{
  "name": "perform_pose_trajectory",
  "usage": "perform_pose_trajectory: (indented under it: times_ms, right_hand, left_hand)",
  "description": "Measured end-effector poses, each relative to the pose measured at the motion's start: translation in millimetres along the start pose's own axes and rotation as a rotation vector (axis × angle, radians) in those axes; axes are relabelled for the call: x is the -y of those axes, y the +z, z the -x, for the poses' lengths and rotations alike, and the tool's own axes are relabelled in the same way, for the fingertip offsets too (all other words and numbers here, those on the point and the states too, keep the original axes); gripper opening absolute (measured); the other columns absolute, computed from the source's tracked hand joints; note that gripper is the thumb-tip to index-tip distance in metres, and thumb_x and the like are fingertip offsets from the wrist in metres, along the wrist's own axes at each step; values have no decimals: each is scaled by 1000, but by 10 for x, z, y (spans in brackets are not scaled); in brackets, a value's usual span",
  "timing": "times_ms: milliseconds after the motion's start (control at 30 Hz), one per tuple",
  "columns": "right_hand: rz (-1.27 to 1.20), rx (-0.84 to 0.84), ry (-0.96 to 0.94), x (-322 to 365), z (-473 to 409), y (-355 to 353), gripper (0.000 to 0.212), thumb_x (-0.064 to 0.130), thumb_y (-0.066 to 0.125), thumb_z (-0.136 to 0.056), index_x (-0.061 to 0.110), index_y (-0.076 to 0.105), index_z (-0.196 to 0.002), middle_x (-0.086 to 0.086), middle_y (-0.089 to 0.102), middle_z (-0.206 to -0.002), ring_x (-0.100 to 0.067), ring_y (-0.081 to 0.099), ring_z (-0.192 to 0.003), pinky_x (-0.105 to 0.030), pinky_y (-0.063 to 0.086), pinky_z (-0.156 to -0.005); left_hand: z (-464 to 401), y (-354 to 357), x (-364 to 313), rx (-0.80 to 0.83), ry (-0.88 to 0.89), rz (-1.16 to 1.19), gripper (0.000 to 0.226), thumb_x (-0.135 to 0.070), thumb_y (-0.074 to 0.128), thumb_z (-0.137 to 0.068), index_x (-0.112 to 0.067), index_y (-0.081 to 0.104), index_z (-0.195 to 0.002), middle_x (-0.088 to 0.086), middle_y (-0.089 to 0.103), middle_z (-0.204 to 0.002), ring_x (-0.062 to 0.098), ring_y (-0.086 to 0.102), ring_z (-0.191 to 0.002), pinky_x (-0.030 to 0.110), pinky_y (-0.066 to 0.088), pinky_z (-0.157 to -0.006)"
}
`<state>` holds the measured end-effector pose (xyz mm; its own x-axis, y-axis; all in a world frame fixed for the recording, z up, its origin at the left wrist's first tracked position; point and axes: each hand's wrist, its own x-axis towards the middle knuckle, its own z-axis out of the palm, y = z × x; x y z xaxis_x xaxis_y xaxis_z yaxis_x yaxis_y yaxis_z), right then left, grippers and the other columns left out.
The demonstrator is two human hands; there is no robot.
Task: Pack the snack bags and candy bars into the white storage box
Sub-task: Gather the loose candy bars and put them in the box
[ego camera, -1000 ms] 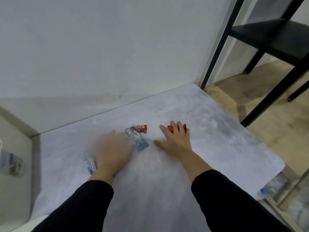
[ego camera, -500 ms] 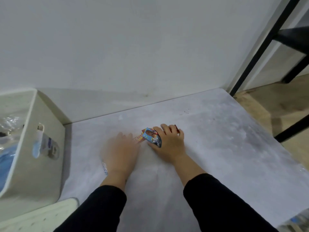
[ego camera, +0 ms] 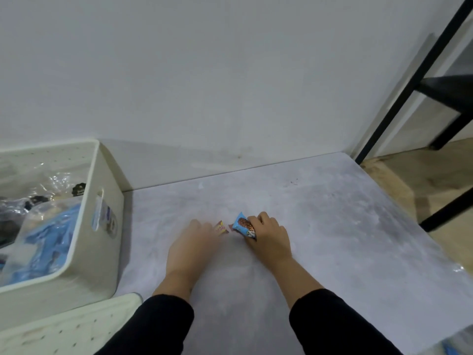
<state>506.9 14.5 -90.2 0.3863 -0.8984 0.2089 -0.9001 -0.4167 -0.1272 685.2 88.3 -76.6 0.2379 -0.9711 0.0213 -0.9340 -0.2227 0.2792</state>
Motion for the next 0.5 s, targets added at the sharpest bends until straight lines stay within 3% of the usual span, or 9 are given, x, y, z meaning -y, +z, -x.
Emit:
perform_pose_trajectory:
  times_ms: [67,200,300,500]
  right_hand:
    - [-36,64,25,23,45,-66,33,43,77,-68,21,65,-89,-2,58,-80,-25,59,-63,-28,39,-46]
    - [-142,68,85,128,8,-386,39,49,53,-88,24,55,-118,-2,53,-110,-27,54,-99,-36,42,-70]
    - [-216,-27,58,324,-129,-757,40,45,55,-88,21,56,-120,-4,52,-111,-29,54,-100,-39,44,-71]
    - [-342,-224,-70,1088,-513,-1497,32,38,58,-88,21,58,-115,-1,54,-106,-25,54,-94,-36,43,-68]
  left_hand:
    - [53,-102,13,-27,-14,44,35,-53,46,-91,-27,54,-113,-2,48,-108,20,58,-97,33,47,-66]
    - [84,-417,-11,-140,37,154,36,-49,50,-91,-29,56,-119,-2,51,-109,22,60,-94,33,46,-66]
    - [34,-837,-22,-231,102,218,35,-47,49,-92,-39,52,-126,-5,47,-101,19,58,-85,30,45,-62]
    - [48,-1859,311,-486,114,286,35,-43,53,-91,-37,57,-125,-5,43,-94,18,54,-76,27,40,-59]
